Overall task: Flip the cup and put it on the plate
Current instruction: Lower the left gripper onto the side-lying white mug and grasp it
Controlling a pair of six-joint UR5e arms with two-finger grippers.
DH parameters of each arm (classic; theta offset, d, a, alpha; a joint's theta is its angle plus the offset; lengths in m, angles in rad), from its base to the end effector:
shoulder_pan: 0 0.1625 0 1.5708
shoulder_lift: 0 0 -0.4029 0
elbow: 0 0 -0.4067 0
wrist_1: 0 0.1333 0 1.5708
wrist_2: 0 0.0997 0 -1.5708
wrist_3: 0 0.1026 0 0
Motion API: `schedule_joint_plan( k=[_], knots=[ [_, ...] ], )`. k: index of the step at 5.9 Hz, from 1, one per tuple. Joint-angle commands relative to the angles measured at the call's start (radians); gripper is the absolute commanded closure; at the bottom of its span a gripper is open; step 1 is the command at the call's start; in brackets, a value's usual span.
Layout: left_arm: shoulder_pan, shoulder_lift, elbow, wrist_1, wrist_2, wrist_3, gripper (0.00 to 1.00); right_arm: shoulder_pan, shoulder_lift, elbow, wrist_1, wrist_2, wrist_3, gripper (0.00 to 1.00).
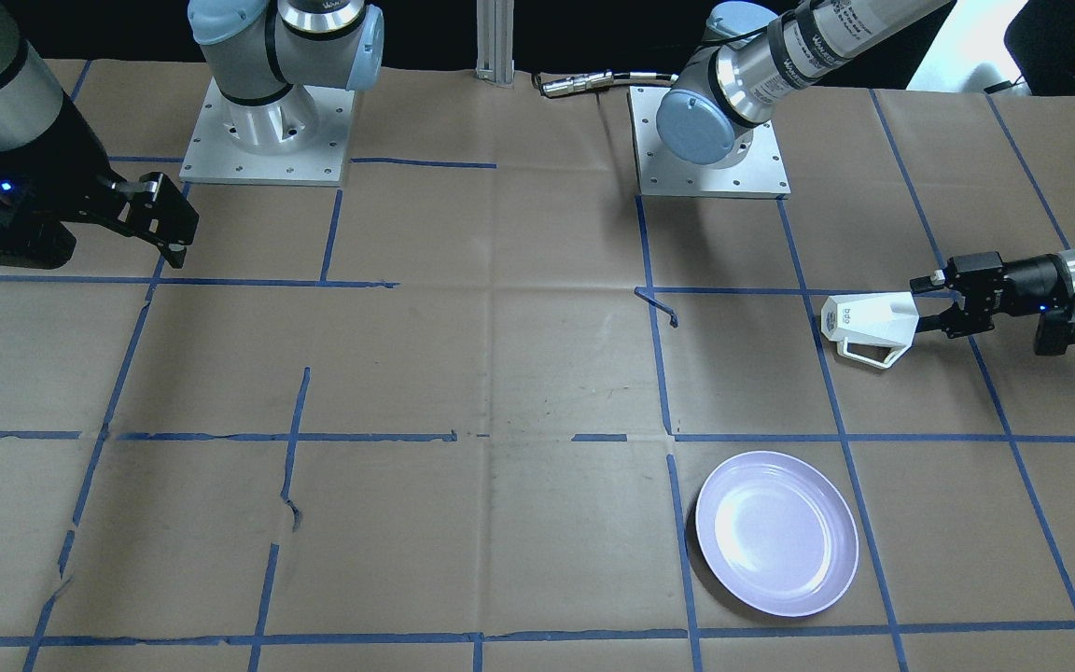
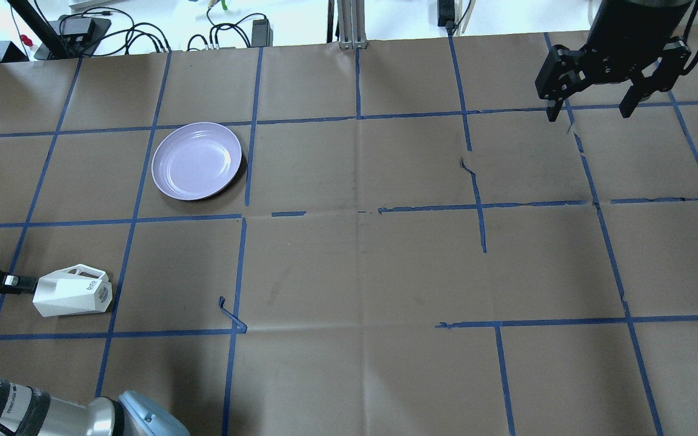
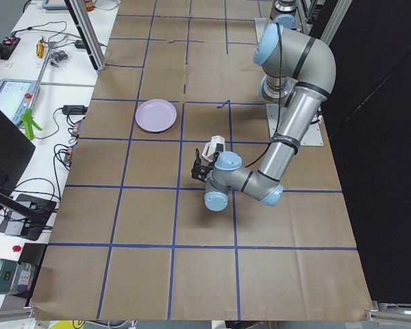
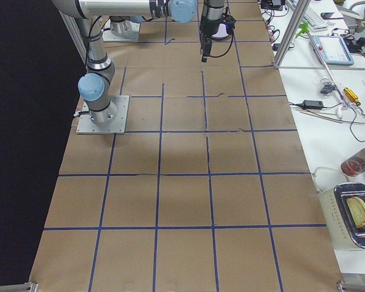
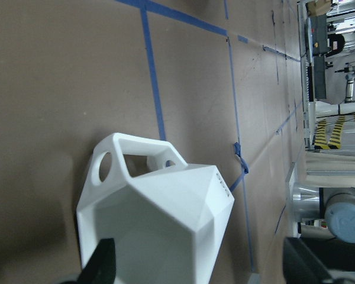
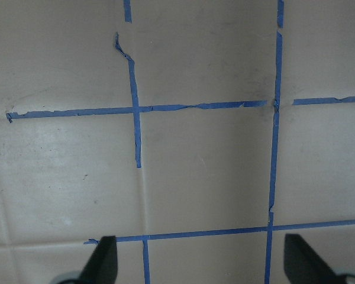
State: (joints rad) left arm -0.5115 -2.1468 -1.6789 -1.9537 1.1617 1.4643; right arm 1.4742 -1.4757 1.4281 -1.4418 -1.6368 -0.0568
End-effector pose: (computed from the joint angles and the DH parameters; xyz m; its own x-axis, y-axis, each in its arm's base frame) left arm 0.3511 -0.3967 0.1106 -0.4340 0.1318 0.8912 0.0997 0.9902 -0.0978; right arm 0.0743 -0.5452 0.4728 -0.9975 0.0344 0.0610 0.0396 0.9956 0.0849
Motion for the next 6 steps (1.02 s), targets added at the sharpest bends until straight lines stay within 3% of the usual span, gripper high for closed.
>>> schedule_joint_plan(
  k=[1, 2, 3, 5, 6],
  knots=[
    [0.001, -0.027, -0.004, -0.051, -0.011, 0.013, 0.02, 0.000, 0.000, 0.000, 0.001, 0.000, 0.000, 0.00],
    [0.001, -0.037, -0.001, -0.053, -0.013, 0.021, 0.07, 0.000, 0.000, 0.000, 0.000, 0.000, 0.000, 0.00],
    [0.001, -0.038, 0.008, -0.063, -0.010, 0.019, 0.43, 0.000, 0.000, 0.002, 0.000, 0.000, 0.000, 0.00],
    [0.001, -0.038, 0.018, -0.065, -0.002, 0.021, 0.99, 0.000, 0.000, 0.000, 0.000, 0.000, 0.000, 0.00],
    [0.001, -0.038, 0.021, -0.065, -0.010, 0.019, 1.00, 0.000, 0.000, 0.000, 0.001, 0.000, 0.000, 0.00]
  ],
)
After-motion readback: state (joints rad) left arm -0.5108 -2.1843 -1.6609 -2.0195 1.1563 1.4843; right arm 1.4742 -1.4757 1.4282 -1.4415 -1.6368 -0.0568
